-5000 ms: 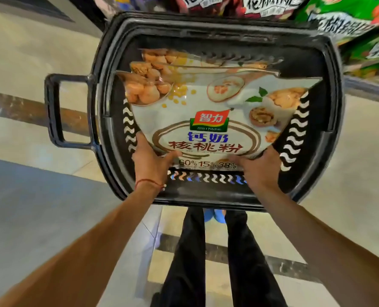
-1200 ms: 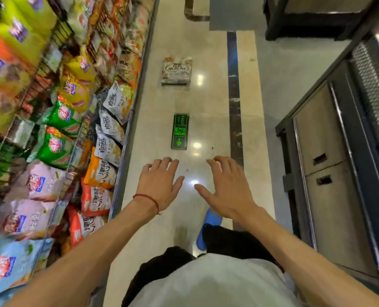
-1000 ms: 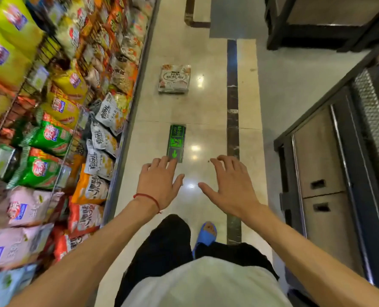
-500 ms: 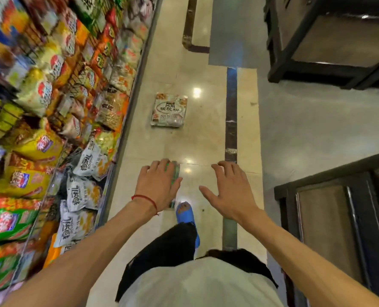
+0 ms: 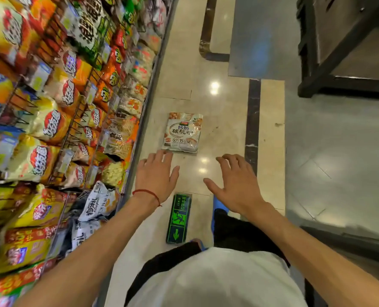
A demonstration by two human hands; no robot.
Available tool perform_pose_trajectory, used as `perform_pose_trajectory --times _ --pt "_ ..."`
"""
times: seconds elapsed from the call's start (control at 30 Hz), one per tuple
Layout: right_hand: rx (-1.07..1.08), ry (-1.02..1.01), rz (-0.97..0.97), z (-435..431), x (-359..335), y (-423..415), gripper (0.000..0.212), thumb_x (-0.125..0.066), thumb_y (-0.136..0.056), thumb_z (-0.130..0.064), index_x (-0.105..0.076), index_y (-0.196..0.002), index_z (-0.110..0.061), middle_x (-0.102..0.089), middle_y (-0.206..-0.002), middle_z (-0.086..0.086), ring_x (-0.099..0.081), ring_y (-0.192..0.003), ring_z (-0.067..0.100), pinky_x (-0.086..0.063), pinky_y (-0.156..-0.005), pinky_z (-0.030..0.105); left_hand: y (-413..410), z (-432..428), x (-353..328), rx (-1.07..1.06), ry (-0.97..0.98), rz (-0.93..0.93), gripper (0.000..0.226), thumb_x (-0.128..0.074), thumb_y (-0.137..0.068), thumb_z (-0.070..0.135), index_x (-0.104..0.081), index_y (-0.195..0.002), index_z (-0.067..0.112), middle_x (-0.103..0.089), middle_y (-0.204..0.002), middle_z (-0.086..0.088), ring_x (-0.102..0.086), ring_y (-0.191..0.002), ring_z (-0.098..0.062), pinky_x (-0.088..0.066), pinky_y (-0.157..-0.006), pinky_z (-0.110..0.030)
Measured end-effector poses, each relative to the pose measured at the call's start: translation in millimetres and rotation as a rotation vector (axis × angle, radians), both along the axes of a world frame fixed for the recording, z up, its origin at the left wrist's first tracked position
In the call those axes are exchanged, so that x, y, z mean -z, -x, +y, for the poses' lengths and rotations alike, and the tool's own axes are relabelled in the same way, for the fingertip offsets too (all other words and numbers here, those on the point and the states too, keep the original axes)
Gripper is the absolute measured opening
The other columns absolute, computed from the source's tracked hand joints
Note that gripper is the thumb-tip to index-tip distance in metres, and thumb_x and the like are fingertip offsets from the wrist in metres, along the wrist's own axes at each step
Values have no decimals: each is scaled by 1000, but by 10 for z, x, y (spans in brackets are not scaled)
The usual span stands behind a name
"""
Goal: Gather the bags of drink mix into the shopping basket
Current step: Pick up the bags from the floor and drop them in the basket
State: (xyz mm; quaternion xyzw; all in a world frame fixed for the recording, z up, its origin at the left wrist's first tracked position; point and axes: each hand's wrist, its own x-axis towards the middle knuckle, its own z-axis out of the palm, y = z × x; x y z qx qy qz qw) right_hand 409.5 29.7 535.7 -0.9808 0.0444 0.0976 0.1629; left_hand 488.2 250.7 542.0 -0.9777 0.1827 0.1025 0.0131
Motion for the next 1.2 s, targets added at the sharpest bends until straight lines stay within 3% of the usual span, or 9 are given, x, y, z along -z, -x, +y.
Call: perform_pose_trajectory --times 0.23,0.47,0.7,0.87,1.03,1.2 --pt "-25 5 20 -263 29 -1081 75 -38 -91 -69 -58 -136 -12 -57 -139 10 -47 -133 33 -42 -106 48 -1008 -232 20 -93 37 34 50 -41 -100 46 -49 -140 17 -57 -132 -7 -55 -115 -30 -47 -87 -44" --pt "62 21 77 -56 257 -1814 73 -42 -91 -67 -58 -136 -12 -56 -137 9 -48 -130 33 -43 -104 47 -1860 -49 337 -47 31 148 52 -46 -100 44 -49 -142 14 -56 -135 -9 -54 -117 -33 -47 -88 -45" --pt "347 -62 186 641 582 -2438 79 -37 -88 -69 -59 -137 -11 -58 -138 10 -46 -131 33 -43 -104 48 -2771 323 637 109 29 211 50 -48 -100 43 -52 -140 12 -58 -133 -10 -56 -115 -33 -48 -86 -43" --pt "432 -89 257 930 774 -2716 80 -36 -88 -69 -60 -137 -10 -57 -138 10 -47 -131 33 -43 -103 47 -3133 537 870 166 -13 315 55 -40 -101 47 -47 -145 14 -53 -139 -9 -51 -124 -33 -43 -94 -46" --pt "470 -109 302 916 1031 -2956 80 -31 -85 -70 -61 -133 -13 -60 -135 7 -48 -127 31 -44 -100 44 -3362 539 1129 154 1 380 71 -23 -91 57 -56 -135 12 -61 -126 -11 -57 -111 -36 -48 -86 -45" --pt "452 -116 311 790 1504 -3301 80 -28 -84 -68 -63 -130 -11 -62 -131 10 -51 -124 34 -44 -95 44 -3634 395 1493 68 20 423 53 -43 -100 49 -50 -140 15 -57 -134 -8 -54 -118 -32 -47 -91 -44"
